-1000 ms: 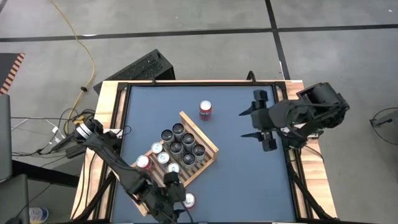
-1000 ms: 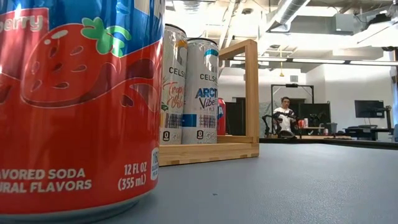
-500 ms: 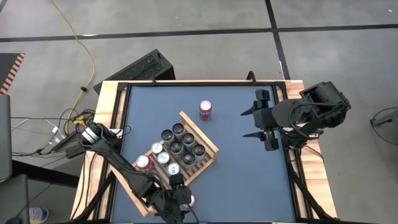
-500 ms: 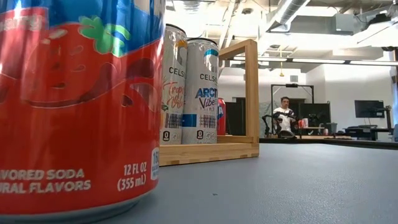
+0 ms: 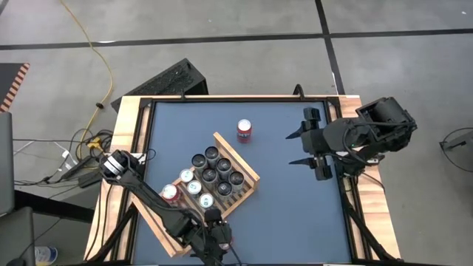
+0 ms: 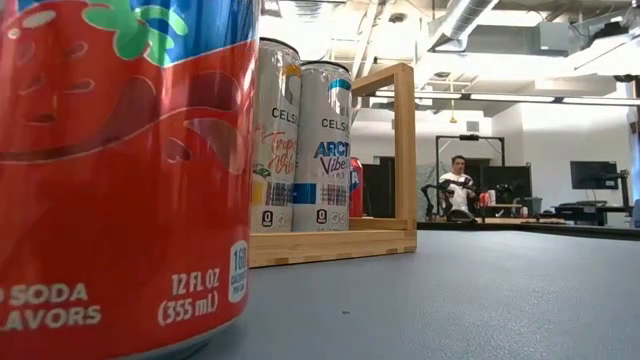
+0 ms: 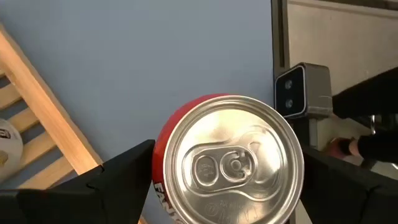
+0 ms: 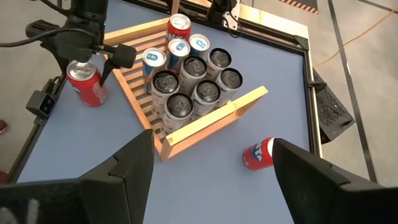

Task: Place canned beverage on shelf
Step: Put the right red soda can on the shelf aligned with the other red soda can

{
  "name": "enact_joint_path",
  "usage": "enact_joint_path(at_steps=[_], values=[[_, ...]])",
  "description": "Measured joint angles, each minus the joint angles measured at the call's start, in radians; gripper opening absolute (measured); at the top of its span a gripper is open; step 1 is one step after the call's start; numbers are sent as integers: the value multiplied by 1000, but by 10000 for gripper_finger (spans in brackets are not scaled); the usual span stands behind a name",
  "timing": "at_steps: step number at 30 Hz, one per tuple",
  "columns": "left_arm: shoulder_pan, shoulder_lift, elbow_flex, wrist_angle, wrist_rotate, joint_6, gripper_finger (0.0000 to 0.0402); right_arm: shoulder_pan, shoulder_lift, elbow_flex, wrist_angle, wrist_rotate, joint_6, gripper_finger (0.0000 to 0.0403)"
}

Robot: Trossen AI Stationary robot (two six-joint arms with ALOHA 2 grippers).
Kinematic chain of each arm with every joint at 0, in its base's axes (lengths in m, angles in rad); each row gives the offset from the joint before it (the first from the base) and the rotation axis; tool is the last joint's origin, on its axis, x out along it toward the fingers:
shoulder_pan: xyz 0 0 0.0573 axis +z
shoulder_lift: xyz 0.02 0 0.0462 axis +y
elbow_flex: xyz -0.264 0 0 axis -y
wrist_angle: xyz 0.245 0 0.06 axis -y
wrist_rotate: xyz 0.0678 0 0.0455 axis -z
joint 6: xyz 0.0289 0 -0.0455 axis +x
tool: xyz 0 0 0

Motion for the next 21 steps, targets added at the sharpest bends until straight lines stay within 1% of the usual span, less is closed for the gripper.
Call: enact_joint_path(at_steps=[4,8,9,12,16,18,21], values=[[-2,0,2,-2,-26,-31,324,0,0,0,0,0,13,286],[-4,0,15,-24,-38,-87,288,0,0,0,0,0,16,286],[-6,0,16,-32,-54,-118,282,0,0,0,0,0,16,286],[-25,-12,16,-89,-129,-240,282,0,0,0,0,0,18,286],[-70,-70,16,-131,-209,-410,282,0,0,0,1,0,18,286],[-99,-102,17,-159,-234,-477,282,0,0,0,0,0,18,286],[-138,-137,18,-217,-243,-562,282,0,0,0,0,0,18,286]])
